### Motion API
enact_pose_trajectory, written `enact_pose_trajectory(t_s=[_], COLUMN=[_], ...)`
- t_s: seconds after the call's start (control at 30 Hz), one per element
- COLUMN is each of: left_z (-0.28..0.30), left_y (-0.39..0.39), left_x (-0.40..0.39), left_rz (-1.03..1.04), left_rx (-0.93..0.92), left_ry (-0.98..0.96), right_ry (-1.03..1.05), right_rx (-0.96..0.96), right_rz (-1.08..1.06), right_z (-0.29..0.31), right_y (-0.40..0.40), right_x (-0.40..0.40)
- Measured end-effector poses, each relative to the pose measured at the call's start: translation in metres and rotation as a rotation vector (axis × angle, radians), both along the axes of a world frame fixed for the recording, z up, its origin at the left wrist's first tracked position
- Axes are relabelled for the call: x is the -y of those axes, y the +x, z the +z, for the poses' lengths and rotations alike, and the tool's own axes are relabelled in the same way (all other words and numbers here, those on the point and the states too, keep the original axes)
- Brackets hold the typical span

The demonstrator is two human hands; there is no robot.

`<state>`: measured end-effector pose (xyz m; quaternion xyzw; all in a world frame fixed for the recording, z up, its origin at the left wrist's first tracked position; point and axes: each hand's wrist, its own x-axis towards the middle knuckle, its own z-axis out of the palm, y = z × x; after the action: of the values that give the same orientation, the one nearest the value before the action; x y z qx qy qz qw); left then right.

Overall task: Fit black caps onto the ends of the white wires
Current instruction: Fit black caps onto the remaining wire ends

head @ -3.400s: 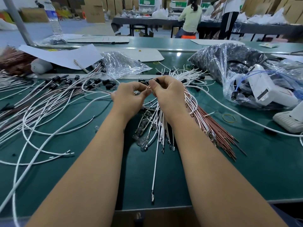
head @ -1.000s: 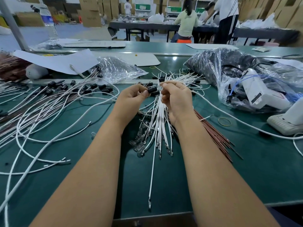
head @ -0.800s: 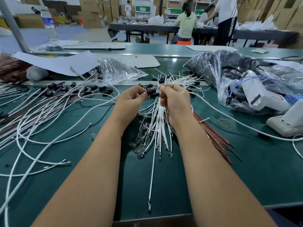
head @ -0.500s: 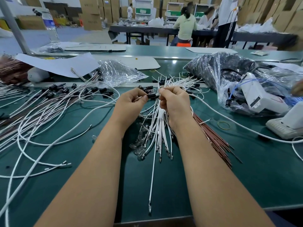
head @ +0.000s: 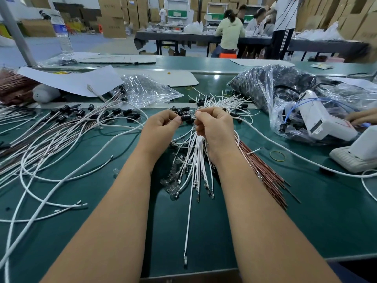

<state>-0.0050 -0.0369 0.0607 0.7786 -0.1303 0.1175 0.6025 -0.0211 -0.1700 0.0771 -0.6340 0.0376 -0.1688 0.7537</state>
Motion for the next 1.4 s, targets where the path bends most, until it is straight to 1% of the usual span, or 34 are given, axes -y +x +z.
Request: enact_pose_trajectory(t_s=[0.2, 0.4, 0.47, 0.57, 0.67, 0.87, 0.97, 1.13, 1.3, 1.33, 1.4], left_z=[0.002, 0.002, 0.001, 0.001, 0.002, 0.004, 0.004, 0.004, 0.002, 0.001, 0.000], left_y=[-0.002, -0.003, -0.003, -0.003, -0.003, -0.004, -0.004, -0.002, -0.002, -0.001, 0.000], left_x=[0.001, 0.002, 0.001, 0.000, 0.000, 0.000, 0.000, -0.001, 0.002, 0.003, 0.003], left_rz=[-0.019, 0.004, -0.007, -0.005, 0.015, 0.009, 0.003, -0.014, 0.013, 0.030, 0.060], left_rx=[-0.006, 0.036, 0.057, 0.079, 0.064, -0.030, -0.030, -0.033, 0.008, 0.015, 0.022], left_ry=[-0.009, 0.023, 0.024, 0.030, 0.008, -0.041, -0.062, -0.097, -0.119, -0.118, -0.109], right_ry=[-0.003, -0.070, -0.048, 0.046, 0.085, 0.018, -0.040, -0.104, -0.127, -0.110, 0.006], right_rx=[-0.011, -0.022, -0.056, -0.114, -0.130, -0.119, -0.107, -0.033, 0.007, 0.002, -0.026], right_rz=[0.038, 0.048, 0.061, 0.108, 0.119, 0.149, 0.156, 0.171, 0.118, 0.105, 0.116], right_z=[0.001, -0.001, 0.000, 0.001, 0.002, -0.001, -0.002, -0.005, -0.006, -0.006, -0.003], right_y=[-0.001, -0.002, -0.002, -0.002, -0.001, -0.001, -0.001, -0.001, -0.001, -0.001, -0.001], right_x=[-0.001, -0.001, -0.001, 0.001, 0.001, 0.000, 0.000, 0.000, -0.004, -0.006, -0.011])
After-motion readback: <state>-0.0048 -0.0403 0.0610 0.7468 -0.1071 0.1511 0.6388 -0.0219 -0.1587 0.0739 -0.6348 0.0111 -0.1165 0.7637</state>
